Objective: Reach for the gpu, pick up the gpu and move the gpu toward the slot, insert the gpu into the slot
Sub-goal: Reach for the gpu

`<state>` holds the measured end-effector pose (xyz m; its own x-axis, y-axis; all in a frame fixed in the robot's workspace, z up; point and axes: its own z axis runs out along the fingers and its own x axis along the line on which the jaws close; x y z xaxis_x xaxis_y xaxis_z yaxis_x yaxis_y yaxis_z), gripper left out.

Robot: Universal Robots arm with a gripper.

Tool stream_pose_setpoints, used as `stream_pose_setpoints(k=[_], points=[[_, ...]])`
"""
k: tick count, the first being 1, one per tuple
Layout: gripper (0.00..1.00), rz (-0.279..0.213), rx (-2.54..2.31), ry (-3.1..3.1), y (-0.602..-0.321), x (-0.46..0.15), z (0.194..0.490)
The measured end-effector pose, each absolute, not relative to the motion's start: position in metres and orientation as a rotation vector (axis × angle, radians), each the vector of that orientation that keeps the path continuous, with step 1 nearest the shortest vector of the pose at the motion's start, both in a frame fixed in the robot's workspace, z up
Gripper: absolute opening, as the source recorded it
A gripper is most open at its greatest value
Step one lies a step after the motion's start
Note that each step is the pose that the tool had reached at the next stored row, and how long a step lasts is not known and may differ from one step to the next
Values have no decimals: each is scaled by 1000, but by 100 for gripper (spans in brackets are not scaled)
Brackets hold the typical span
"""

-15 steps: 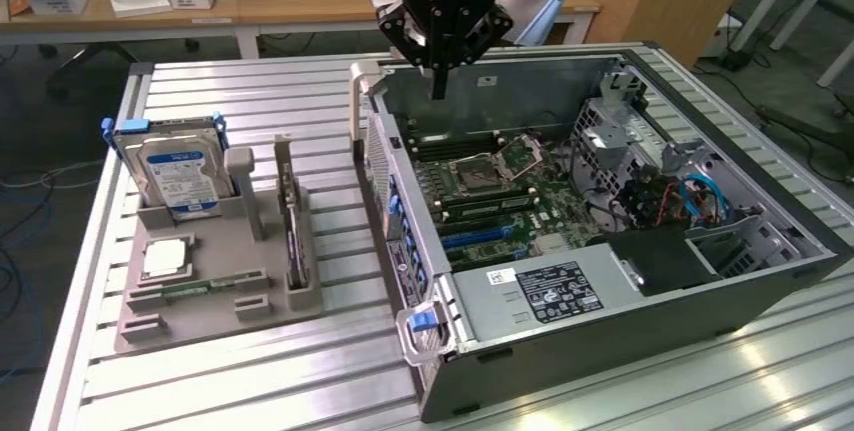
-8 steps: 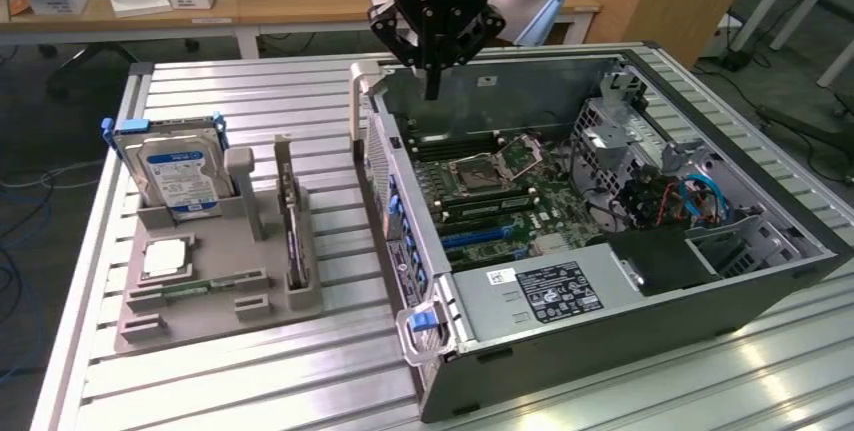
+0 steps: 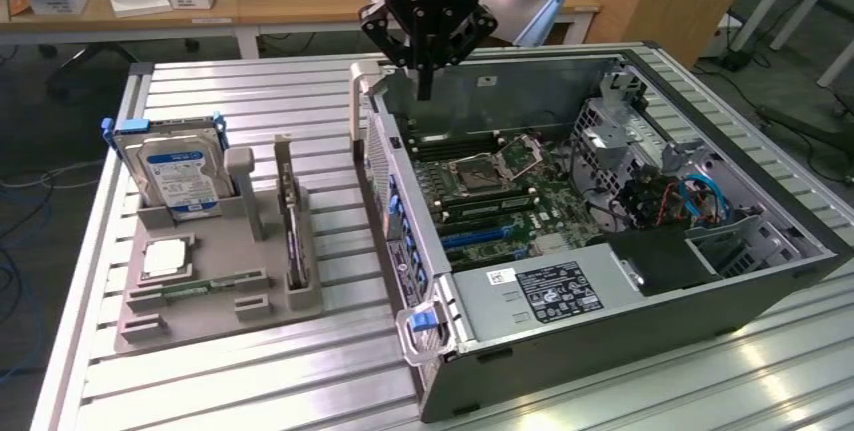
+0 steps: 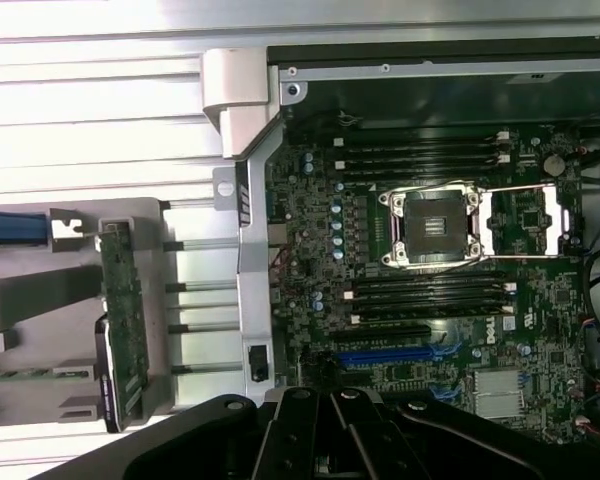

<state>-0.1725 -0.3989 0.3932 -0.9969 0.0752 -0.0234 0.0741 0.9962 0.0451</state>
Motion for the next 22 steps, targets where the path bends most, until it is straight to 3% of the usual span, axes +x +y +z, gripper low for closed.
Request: stream_pose_setpoints(k=[22], points=[[10, 69, 117, 3114, -399, -200, 393]])
